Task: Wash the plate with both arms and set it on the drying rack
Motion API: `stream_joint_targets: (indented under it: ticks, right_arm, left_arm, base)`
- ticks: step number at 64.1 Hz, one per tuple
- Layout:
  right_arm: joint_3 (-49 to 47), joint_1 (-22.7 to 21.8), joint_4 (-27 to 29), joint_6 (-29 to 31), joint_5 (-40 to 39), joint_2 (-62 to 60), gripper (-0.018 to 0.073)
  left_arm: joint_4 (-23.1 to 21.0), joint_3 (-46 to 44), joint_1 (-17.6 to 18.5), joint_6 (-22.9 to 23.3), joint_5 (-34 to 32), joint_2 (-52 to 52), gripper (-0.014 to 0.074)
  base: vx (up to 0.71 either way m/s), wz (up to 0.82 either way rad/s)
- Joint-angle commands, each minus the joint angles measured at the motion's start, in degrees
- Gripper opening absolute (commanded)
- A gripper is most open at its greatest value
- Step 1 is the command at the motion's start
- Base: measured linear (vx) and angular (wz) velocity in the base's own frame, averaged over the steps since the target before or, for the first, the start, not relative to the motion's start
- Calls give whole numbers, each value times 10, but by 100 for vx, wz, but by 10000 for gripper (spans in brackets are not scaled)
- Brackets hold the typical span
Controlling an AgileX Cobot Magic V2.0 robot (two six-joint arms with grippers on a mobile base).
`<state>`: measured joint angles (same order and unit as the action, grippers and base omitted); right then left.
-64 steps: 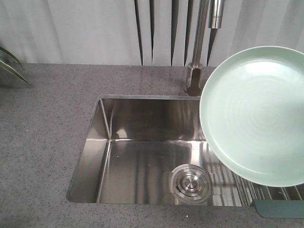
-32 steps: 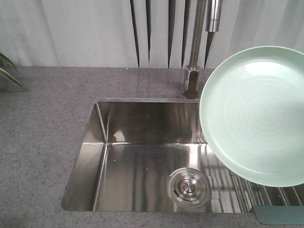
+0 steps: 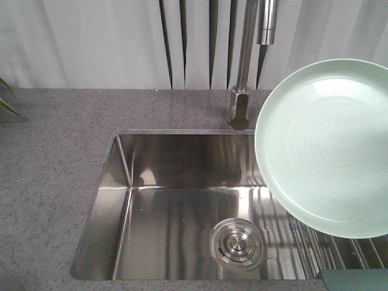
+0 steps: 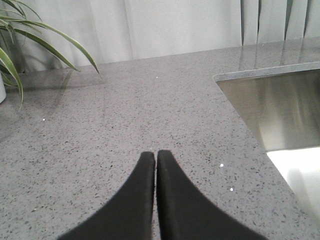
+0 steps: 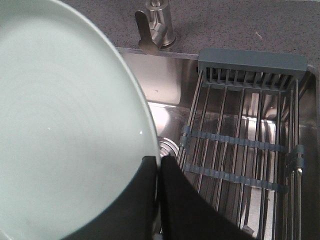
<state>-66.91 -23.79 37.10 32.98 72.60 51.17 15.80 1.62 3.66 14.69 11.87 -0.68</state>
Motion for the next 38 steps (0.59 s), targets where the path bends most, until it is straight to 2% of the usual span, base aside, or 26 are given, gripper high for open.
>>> stream_joint_targets:
  ticks: [1, 38]
  right_arm:
    - [-12, -4, 26, 4, 5, -4, -6]
    - [-12, -4, 26, 4, 5, -4, -6]
  left_arm:
    - [1, 14, 3, 1, -37, -8, -6]
    - [1, 14, 3, 1, -37, -8, -6]
  base:
    - [2, -2]
    - [1, -1]
